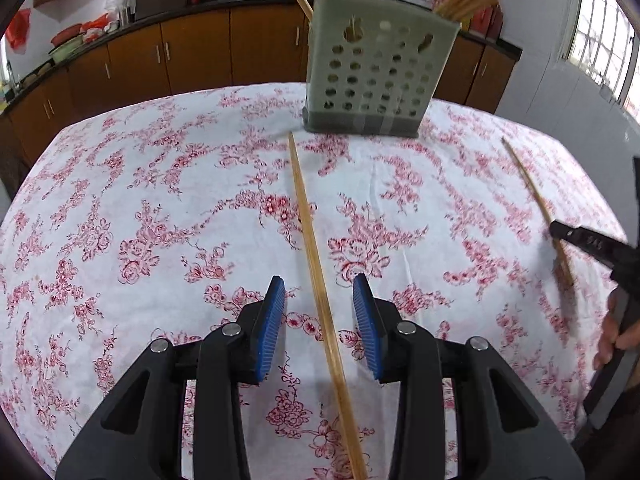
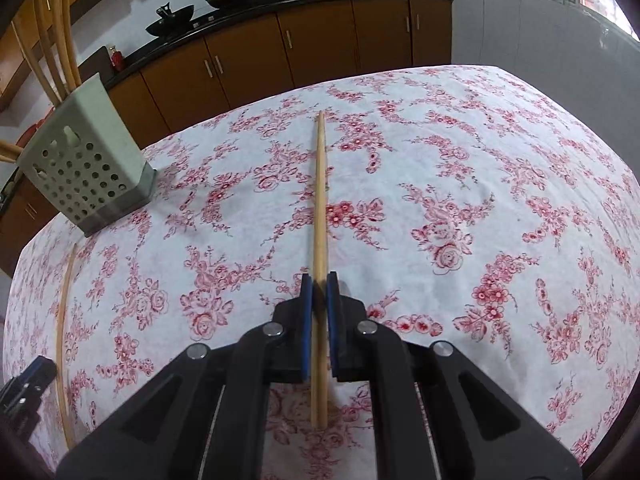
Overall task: Organize utensils
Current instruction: 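Grasp a last wooden chopstick with the right tool while the left tool grasps the remaining one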
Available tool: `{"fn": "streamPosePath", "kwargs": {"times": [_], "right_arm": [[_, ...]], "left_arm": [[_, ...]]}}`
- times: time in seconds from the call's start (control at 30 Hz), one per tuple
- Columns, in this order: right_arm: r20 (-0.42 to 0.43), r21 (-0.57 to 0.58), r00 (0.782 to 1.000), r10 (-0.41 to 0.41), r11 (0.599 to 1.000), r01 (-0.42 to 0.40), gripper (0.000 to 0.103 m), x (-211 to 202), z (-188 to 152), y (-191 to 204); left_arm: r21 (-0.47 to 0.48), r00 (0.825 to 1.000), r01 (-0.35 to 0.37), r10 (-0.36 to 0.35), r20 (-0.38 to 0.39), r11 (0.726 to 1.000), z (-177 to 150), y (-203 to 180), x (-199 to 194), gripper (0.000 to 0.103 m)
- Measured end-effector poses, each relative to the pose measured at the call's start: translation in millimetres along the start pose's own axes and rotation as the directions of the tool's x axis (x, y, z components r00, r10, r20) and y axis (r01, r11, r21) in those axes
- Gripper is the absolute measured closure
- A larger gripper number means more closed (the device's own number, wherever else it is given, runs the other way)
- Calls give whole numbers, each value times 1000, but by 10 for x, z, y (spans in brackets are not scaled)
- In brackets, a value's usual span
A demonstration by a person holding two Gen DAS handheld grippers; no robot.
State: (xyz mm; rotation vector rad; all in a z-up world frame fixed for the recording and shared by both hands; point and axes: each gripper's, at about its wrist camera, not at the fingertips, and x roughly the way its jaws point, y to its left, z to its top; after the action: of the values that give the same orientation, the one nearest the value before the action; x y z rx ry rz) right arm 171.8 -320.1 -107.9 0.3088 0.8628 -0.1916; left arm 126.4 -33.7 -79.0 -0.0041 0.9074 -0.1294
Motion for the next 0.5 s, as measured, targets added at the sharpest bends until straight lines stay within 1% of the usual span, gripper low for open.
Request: {"fn": "streamPosePath", "kwargs": {"times": [0.03, 0.07, 0.13, 0.27, 0.4, 0.5], "right_arm": [[-1, -3, 1000, 4, 1000, -4, 95, 6, -5, 14], [-2, -7, 1000, 7, 1000, -7, 95, 6, -7, 29], [-5, -21, 1000, 20, 1000, -20, 95, 11, -12, 76], [-14, -61, 998, 61, 996, -62, 95, 16, -44, 205], [-23, -127, 994, 103, 986, -105, 95, 16, -81, 383], [-23, -183, 992, 127, 974, -129, 95, 14, -104, 516]], "left_arm": [[3, 1000, -17, 17, -5, 1000, -17, -12, 30, 81], [6, 999, -37, 37, 7, 999, -25, -15, 33, 89], [12, 998, -60, 60, 13, 998, -16, 0, 59, 95], [-33, 995, -100, 101, 11, 994, 98, 230, 119, 96], [-121, 989, -146, 148, 5, 982, 255, 649, 205, 96], [-169, 990, -135, 138, 1, 976, 317, 865, 239, 96]]}}
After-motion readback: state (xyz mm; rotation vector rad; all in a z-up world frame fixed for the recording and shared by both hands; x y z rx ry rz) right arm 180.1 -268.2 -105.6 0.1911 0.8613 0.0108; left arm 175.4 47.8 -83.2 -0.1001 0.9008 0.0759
